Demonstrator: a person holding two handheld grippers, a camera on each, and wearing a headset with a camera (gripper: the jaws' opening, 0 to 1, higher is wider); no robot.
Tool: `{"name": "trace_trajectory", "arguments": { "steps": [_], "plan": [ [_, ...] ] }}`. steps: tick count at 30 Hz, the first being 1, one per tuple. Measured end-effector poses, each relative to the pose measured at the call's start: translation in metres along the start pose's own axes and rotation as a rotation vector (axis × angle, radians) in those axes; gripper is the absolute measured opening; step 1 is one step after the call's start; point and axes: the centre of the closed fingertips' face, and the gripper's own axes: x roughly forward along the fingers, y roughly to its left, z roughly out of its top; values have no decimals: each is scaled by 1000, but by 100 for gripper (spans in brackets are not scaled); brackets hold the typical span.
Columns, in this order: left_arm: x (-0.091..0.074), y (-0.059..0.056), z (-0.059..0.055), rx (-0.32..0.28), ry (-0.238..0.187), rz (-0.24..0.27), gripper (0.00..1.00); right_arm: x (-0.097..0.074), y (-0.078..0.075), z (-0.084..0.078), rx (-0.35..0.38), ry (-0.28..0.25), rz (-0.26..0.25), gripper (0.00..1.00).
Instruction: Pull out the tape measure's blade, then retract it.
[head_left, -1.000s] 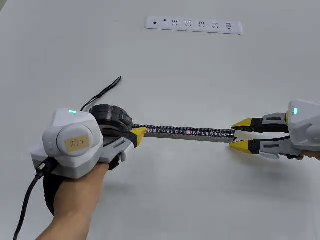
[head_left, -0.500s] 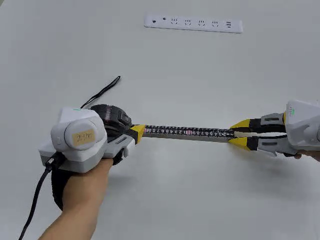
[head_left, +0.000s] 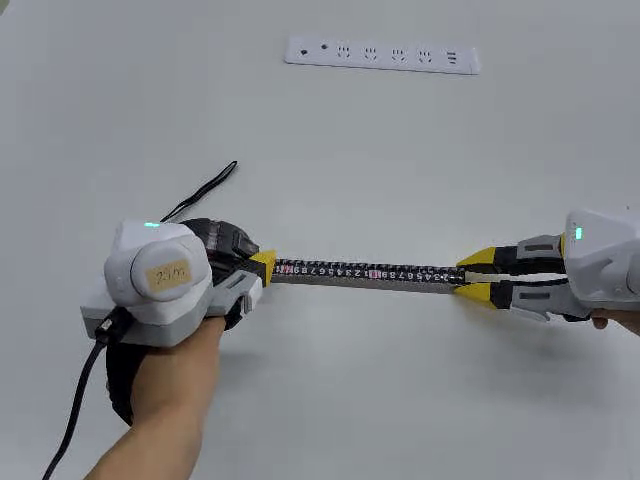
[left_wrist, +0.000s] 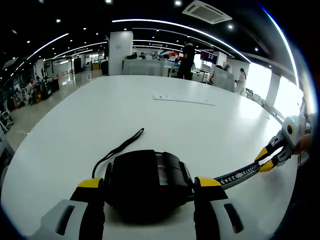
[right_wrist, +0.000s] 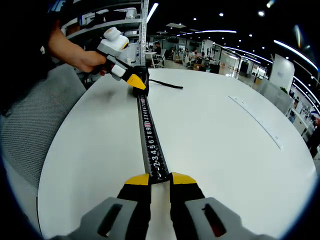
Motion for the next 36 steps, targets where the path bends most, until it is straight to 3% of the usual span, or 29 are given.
{"name": "trace_trajectory", "arguments": {
  "steps": [13, 22, 36],
  "plan": [
    [0, 2, 2, -20, 4, 21, 67, 1, 1, 0, -3, 10, 2, 11],
    [-1, 3, 1, 12, 20, 28, 65, 0, 2, 0, -7, 12, 5, 11],
    [-1, 3, 0, 15, 35, 20, 63, -1, 2, 2, -6, 12, 4, 11]
  ]
}}
